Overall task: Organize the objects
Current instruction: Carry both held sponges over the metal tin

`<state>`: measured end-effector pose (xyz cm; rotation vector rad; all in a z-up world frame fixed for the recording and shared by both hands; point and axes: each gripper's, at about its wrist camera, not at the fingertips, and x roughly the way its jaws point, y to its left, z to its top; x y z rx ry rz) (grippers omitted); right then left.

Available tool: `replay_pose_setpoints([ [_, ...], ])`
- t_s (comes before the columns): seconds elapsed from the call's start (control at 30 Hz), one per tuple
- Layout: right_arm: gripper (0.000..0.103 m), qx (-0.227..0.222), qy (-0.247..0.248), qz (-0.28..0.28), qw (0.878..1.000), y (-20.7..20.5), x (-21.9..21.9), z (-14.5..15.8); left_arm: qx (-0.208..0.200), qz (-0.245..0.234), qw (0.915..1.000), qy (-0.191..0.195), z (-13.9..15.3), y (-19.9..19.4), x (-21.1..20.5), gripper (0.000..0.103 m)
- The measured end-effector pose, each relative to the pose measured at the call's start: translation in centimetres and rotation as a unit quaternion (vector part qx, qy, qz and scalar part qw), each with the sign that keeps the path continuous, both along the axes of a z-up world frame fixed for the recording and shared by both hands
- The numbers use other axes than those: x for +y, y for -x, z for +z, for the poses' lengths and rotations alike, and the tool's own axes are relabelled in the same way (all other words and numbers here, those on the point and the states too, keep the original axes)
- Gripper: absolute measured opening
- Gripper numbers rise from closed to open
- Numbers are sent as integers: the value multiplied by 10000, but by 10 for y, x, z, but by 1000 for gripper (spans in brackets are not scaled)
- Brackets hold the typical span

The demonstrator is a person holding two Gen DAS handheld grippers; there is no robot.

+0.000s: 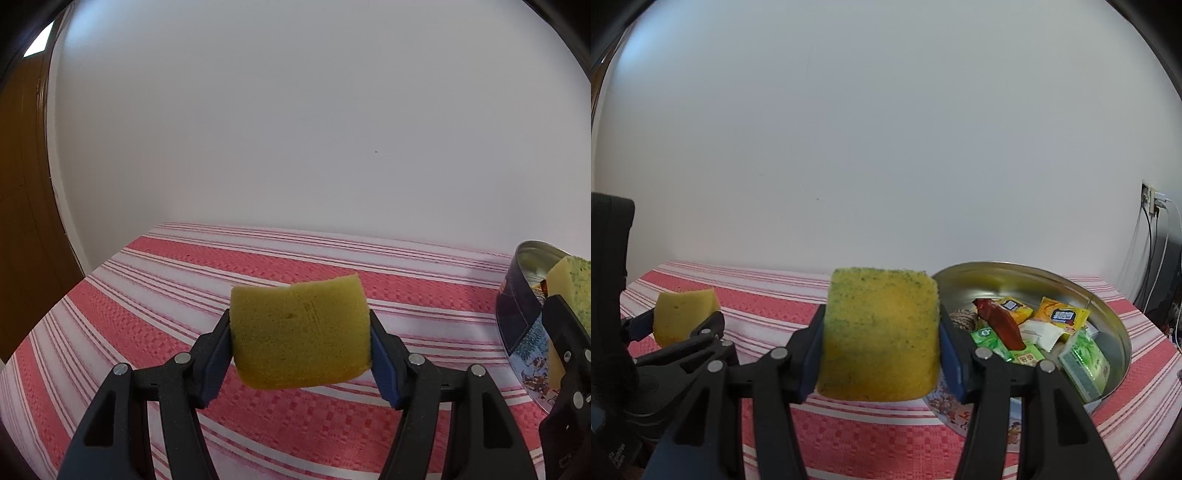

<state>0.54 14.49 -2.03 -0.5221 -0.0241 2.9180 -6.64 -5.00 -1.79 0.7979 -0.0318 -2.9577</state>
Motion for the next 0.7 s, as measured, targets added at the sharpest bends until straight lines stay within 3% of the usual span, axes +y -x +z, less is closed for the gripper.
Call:
replay_pose_setpoints([
  [0.7, 55, 77, -56, -24, 10000, -29, 16, 9, -83, -221, 9997, -60, 0, -20, 33, 68],
])
